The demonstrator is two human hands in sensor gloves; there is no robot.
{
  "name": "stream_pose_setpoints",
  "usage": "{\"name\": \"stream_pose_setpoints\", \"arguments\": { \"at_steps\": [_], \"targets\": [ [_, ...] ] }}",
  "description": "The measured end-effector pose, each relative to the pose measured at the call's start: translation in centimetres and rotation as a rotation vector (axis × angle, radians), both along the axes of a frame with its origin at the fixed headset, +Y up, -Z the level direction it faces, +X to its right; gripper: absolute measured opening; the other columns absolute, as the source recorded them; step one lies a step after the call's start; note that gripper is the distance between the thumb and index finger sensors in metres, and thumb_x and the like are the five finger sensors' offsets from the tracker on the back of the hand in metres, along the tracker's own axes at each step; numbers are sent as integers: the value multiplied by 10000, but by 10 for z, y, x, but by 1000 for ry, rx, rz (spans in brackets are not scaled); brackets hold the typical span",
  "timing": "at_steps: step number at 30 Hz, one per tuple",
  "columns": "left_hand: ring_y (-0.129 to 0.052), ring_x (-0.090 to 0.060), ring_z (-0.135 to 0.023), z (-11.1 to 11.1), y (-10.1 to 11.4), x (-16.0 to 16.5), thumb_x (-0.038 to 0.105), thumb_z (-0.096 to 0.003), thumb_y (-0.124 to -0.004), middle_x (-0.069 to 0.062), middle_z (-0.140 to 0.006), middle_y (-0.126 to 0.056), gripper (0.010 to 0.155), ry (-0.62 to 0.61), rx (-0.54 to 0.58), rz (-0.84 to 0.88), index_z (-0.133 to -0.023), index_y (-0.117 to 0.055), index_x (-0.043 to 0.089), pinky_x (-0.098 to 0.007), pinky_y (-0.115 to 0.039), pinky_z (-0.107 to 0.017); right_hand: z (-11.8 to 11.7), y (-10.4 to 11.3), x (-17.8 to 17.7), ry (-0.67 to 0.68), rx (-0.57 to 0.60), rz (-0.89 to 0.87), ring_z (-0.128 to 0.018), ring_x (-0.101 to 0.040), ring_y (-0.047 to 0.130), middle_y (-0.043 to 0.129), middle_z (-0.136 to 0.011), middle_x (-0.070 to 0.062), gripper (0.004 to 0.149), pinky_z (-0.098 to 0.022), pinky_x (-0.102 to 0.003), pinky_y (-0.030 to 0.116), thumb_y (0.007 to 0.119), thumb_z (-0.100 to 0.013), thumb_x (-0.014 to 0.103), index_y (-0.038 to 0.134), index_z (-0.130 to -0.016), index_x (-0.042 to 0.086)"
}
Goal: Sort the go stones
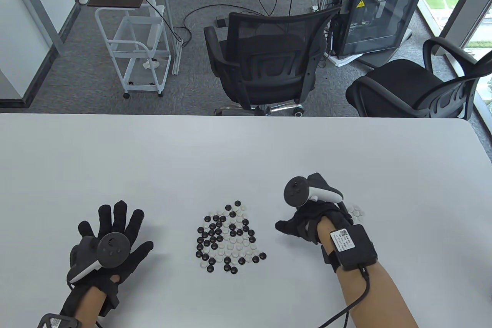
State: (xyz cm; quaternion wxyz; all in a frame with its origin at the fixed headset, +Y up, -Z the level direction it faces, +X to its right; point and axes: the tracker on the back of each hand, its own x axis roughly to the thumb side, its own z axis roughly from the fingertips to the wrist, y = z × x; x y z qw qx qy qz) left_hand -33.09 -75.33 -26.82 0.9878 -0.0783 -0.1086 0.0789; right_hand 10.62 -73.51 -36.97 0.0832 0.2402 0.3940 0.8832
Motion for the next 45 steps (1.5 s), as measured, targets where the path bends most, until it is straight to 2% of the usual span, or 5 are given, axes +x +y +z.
{"name": "stream_pose_setpoints", "arguments": {
  "at_steps": [8,20,25,36,45],
  "targets": [
    [103,-566,-1031,1,1,-2,622,-606,-558,-257,-1207,50,821,4,6,11,-1212,-196,204,-838,35,-504,16,-15,-55,166,-32,-24,-851,-746,9,114,-1078,-464,673,-503,-937,175,543,-583,467,687,-1072,26],
    [103,-563,-1032,1,2,-3,620,-607,-559,-255,-1207,52,822,4,7,14,-1213,-194,202,-837,38,-505,15,-30,-54,161,-59,-17,-850,-746,-1,89,-1074,-462,667,-506,-939,173,545,-582,467,623,-1096,48],
    [103,-563,-1032,2,2,-4,620,-606,-559,-253,-1207,51,821,6,6,13,-1212,-196,202,-837,38,-505,2,-26,-21,64,-39,58,-859,-741,7,109,-1081,-458,661,-510,-939,174,546,-580,466,649,-1086,53],
    [104,-564,-1032,1,2,-4,618,-607,-560,-254,-1207,53,819,7,0,10,-1212,-197,203,-837,40,-505,-26,-22,108,-358,16,227,-861,-736,-9,98,-1080,-459,662,-510,-939,148,547,-579,463,660,-1086,52],
    [102,-565,-1032,1,1,-1,619,-607,-559,-256,-1206,51,821,5,-10,-2,-1213,-196,201,-838,37,-504,-23,-22,147,-466,21,260,-864,-738,-5,102,-1084,-456,666,-513,-939,152,549,-578,465,658,-1086,49]
  ]
}}
